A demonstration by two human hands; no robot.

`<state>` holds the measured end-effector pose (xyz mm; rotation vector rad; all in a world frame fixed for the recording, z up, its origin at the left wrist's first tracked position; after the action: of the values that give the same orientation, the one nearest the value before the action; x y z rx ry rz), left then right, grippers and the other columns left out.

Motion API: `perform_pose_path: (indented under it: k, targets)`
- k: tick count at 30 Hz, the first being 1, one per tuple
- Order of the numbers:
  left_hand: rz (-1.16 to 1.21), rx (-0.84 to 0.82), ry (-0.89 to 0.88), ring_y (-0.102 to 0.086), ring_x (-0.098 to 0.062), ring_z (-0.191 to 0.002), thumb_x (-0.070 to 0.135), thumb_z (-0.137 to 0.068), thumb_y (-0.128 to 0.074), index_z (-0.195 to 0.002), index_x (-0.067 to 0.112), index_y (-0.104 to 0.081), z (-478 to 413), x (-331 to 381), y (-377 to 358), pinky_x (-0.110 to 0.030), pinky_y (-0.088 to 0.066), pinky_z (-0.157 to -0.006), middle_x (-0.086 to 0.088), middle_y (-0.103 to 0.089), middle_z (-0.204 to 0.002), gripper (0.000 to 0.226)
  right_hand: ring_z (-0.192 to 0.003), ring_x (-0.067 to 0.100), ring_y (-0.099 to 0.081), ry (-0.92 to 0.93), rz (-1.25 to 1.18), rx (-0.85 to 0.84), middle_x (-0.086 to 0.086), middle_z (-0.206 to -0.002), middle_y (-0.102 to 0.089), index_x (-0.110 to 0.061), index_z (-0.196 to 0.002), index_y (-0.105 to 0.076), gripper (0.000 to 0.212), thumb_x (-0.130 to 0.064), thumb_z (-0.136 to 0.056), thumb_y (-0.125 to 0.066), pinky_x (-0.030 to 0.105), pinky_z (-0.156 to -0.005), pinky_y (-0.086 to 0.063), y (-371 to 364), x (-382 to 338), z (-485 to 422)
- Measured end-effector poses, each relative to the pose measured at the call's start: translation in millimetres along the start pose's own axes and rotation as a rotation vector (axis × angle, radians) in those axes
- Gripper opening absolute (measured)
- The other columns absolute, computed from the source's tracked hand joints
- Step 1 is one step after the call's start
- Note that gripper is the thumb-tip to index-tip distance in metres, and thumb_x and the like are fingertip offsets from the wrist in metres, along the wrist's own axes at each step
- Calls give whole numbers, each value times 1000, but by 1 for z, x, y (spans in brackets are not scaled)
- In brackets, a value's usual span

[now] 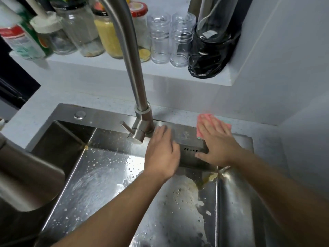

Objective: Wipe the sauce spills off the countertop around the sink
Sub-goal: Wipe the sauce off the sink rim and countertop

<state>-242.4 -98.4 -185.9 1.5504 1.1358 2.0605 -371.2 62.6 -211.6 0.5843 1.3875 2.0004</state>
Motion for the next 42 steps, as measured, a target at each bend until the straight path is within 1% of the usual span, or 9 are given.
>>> perform_pose_path:
  k: [5,10,13,17,23,27,29,35,42]
  targets:
    - [-396,-165,-77,9,-13,-156,33,-102,-30,-162,16,-2,-5,-30,-10,-36,-11,-127,-1,12,-169,68,-155,21,25,315,-42,37,-2,-169,24,-23,-162,15,111,-60,-81,-52,44,-125,15,12,-51,-54]
    - [-389,-139,-6,13,-13,-155,39,-102,-25,-162,17,0,-8,-20,-14,-36,-7,-124,0,15,-169,69,-155,13,23,-9,-261,47,-14,-167,24,-34,-161,12,63,-43,-108,-20,33,-118,19,3,18,-8]
    - [-405,-149,6,12,-15,-155,39,-102,-24,-162,16,-1,-7,-17,-17,-37,-4,-126,-2,13,-169,68,-156,19,24,-125,-216,82,-11,-165,27,-28,-162,14,66,-39,-108,-23,36,-116,22,2,3,-1]
    - [-374,-139,20,4,-17,-156,36,-103,-23,-161,15,-13,-13,-16,-20,-41,-9,-127,-4,2,-170,62,-157,15,18,149,-154,127,-9,-171,15,-27,-164,4,74,-41,-95,-16,35,-123,19,-1,-44,-11]
    - [-418,-179,59,2,-22,-157,37,-104,-26,-159,14,-19,-17,-3,-18,-41,-6,-125,-9,-1,-170,60,-154,14,27,-349,-282,179,-8,-169,23,-28,-163,10,61,-48,-108,-7,36,-119,26,-24,2,45]
    - [-335,-102,106,-37,-32,-140,35,-99,-29,-134,11,-52,-29,9,-18,-47,-33,-114,-17,-45,-146,48,-158,21,14,-61,-208,240,-5,-173,6,-21,-165,-5,73,-49,-98,-7,42,-125,15,-22,-48,13]
    - [-311,-53,117,-42,-33,-131,36,-99,-32,-130,11,-54,-31,18,-20,-46,-37,-109,-16,-50,-137,45,-158,17,14,-16,-202,219,-7,-173,7,-24,-165,-5,68,-47,-101,-7,43,-127,9,-25,-32,27]
    - [-399,-110,108,-7,-37,-153,42,-95,-45,-143,11,-39,-41,32,-42,-51,-9,-125,-21,-19,-161,57,-153,14,28,-346,-250,182,-7,-169,25,-26,-161,18,64,-52,-105,-2,44,-126,14,-37,36,42]
    - [-413,-178,49,1,-35,-154,50,-92,-49,-145,30,-29,-48,40,-54,-73,-2,-116,-11,-12,-164,60,-153,21,30,-517,-275,178,-1,-166,31,-25,-156,26,66,-56,-102,5,47,-125,15,-51,32,75]
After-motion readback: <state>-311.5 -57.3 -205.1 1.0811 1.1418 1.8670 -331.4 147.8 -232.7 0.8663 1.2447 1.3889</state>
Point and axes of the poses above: each hand's wrist, its own z-axis away from the middle knuckle, its own y-axis out of the back of the hand, x = y × z, the point moved 2 cm from there along -z, towards the middle knuckle
